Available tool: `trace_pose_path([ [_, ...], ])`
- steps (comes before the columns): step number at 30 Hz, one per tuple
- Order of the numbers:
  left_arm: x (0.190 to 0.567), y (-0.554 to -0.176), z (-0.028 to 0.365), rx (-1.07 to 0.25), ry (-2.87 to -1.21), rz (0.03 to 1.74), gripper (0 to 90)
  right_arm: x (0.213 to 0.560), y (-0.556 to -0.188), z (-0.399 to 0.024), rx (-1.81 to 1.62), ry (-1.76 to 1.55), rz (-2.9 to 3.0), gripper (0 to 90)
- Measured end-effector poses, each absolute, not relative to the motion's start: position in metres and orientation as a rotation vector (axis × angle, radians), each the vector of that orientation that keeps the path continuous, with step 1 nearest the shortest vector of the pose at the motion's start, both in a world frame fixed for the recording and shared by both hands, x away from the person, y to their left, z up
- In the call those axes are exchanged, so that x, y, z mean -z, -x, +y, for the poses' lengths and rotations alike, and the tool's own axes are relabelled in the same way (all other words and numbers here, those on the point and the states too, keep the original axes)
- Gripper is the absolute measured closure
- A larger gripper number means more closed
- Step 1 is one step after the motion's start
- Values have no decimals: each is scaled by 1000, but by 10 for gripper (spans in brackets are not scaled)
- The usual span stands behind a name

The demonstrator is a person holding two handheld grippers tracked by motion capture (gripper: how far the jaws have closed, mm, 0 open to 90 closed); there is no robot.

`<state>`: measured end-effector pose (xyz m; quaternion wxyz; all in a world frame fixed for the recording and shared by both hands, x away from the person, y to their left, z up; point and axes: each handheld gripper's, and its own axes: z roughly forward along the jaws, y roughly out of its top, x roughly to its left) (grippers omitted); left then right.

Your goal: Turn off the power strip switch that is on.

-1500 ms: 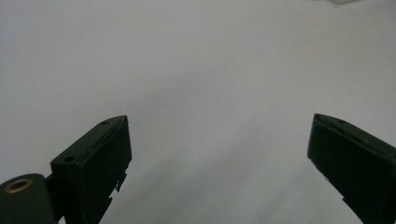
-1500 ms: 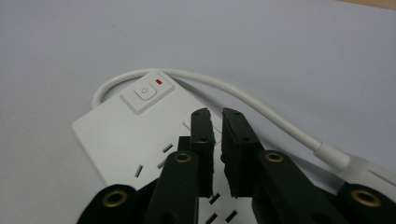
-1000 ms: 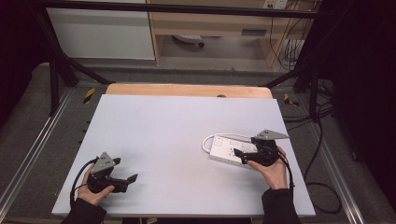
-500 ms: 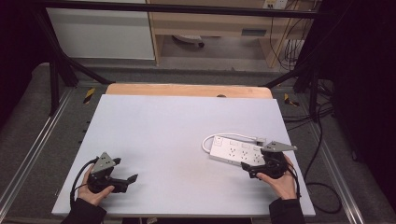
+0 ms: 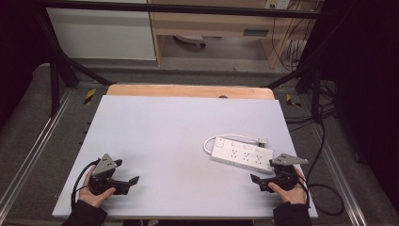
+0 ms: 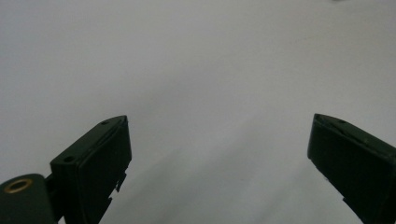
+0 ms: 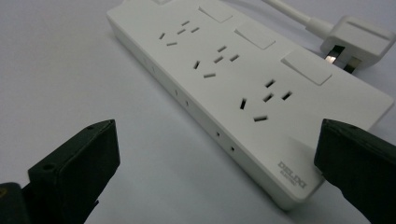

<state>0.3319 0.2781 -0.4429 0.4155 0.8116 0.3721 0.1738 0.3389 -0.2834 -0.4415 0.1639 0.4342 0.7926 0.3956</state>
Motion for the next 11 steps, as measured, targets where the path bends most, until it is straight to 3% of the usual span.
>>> trace_pose_path([
  [11,443,-332,276,-430,-2047,929,63,442,-334,-287,-1136,-1215,2259,8],
])
